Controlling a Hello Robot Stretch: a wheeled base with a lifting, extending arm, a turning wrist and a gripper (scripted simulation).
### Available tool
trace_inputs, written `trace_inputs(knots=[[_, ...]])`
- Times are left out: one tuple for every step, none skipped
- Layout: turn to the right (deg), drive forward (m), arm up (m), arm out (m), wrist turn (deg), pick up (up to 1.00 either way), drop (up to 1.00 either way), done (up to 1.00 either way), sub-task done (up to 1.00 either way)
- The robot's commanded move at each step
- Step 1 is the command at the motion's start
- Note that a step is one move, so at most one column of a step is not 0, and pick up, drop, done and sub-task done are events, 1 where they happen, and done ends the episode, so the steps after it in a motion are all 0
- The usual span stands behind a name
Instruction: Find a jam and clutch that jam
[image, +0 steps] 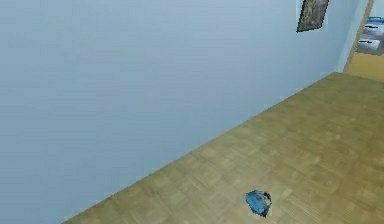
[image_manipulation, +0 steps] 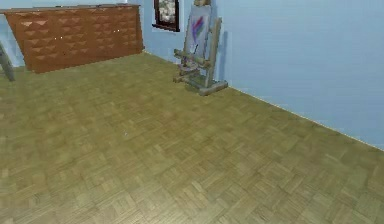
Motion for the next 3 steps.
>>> trace_inputs(knots=[[-6.0,0.00,0.00,0.00,0.0,0.00,0.00,0.00,0.00],[0.0,0.75,0.00,0.00,0.0,0.00,0.00,0.00,0.00],[30.0,0.00,0.00,0.00,0.0,0.00,0.00,0.00,0.00]])
